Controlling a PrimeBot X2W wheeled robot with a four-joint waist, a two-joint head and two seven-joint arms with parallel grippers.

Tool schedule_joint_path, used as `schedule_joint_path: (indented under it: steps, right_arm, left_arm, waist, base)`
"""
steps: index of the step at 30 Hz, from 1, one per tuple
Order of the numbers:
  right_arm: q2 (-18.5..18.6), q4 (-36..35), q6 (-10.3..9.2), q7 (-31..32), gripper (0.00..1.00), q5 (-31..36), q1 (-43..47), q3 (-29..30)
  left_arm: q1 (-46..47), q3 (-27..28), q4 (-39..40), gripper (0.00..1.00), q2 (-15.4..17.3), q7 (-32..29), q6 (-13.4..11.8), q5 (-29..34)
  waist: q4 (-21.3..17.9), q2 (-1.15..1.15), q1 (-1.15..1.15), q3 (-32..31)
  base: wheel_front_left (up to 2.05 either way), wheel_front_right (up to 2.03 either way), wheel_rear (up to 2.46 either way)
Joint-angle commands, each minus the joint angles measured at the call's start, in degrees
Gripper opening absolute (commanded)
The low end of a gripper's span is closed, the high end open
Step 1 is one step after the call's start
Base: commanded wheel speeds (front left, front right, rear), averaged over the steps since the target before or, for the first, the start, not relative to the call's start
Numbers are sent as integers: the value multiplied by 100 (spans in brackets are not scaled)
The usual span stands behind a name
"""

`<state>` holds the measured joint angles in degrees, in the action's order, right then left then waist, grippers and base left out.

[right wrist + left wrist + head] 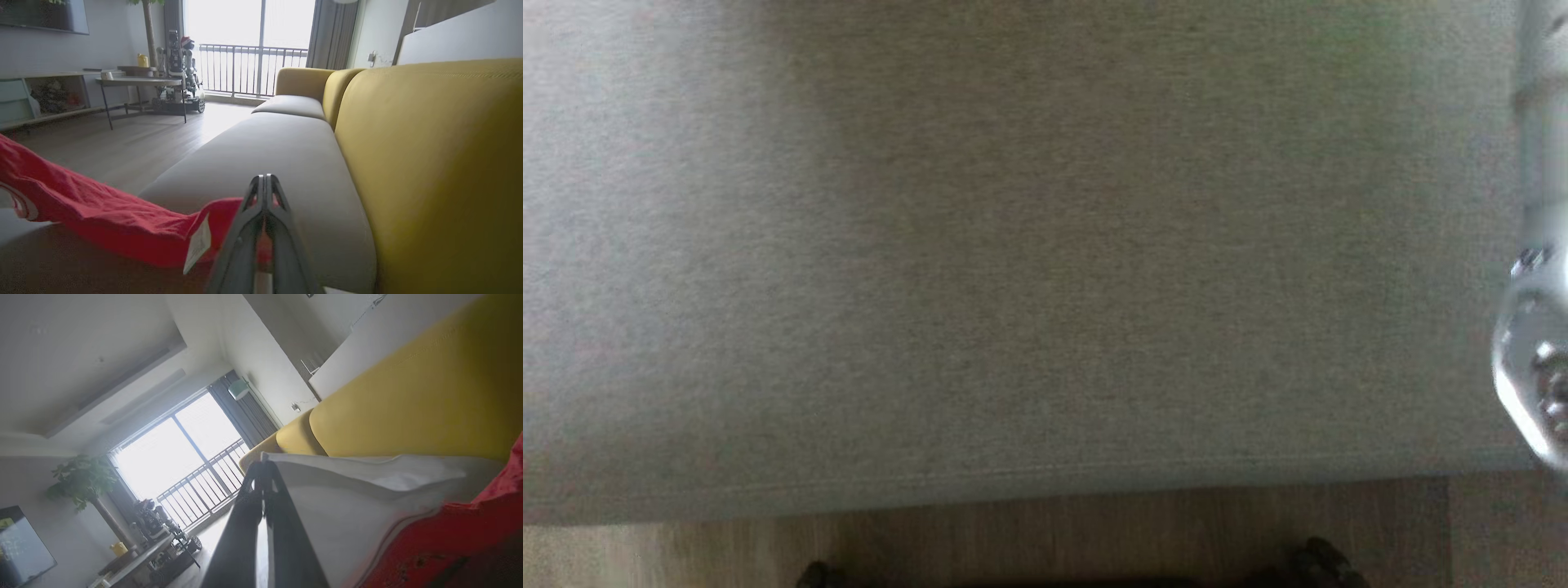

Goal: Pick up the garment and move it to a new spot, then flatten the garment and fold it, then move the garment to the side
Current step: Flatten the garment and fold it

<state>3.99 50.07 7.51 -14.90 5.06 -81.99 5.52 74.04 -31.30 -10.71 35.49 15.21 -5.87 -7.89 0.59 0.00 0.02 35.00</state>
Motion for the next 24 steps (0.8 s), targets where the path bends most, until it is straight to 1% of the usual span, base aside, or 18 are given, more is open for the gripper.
schedule_joint_path:
  steps: [1, 5, 8, 12, 14, 15, 17, 18, 19, 20, 24]
  right_arm:
    - [-111, -187, -2, -9, 0, 38, -82, -74]
    - [-92, -80, -2, -9, 0, 75, 602, -337]
    - [-6, -21, -2, -9, 0, -72, 1137, -467]
    - [178, -191, -2, -9, 0, -320, 1955, -651]
    - [274, -371, -2, -9, 0, -476, 2389, -741]
    - [374, -490, -2, -9, 0, -588, 2772, -836]
    - [383, -506, -2, 3, 0, -719, 3042, -857]
    - [353, -463, -2, 73, 23, -783, 3134, -850]
    - [313, -421, -2, 146, 89, -834, 3182, -852]
    - [265, -371, -2, 224, 100, -877, 3196, -841]
    - [112, -83, -2, 444, 100, -974, 2987, -862]
  left_arm:
    - [97, 369, 225, 0, 274, -22, -34, -44]
    - [-1339, 674, 632, 0, 182, -22, 11, -241]
    - [-2429, 967, 964, 0, 137, -22, 79, -367]
    - [-3738, 1232, 1349, 0, 58, -22, 318, -407]
    - [-4273, 1357, 1469, 0, 12, -22, 379, -372]
    - [-4643, 1489, 1558, 0, -44, -22, 444, -339]
    - [-4869, 1617, 1575, 0, -100, -22, 507, -280]
    - [-4940, 1660, 1565, 0, -129, -22, 549, -240]
    - [-4990, 1683, 1549, 0, -142, -22, 594, -177]
    - [-5013, 1709, 1534, 0, -168, -22, 634, -131]
    - [-4947, 1812, 1499, 0, -294, -22, 774, -4]
  waist:
    - [60, 0, -2, -66]
    - [67, 0, -2, -364]
    - [39, 0, -2, -626]
    - [36, 0, -2, -978]
    - [37, 0, -2, -1141]
    - [56, 0, -2, -1282]
    - [60, 0, -2, -1410]
    - [58, 0, -2, -1464]
    - [57, 0, -2, -1495]
    - [58, 0, -2, -1508]
    - [115, 0, -2, -1378]
  base:
    - [0, 0, 0]
    - [0, 0, 0]
    - [0, 0, 0]
    - [0, 0, 0]
    - [0, 0, 0]
    - [0, 0, 0]
    - [0, 0, 0]
    - [0, 0, 0]
    - [0, 0, 0]
    - [0, 0, 0]
    - [0, 0, 0]
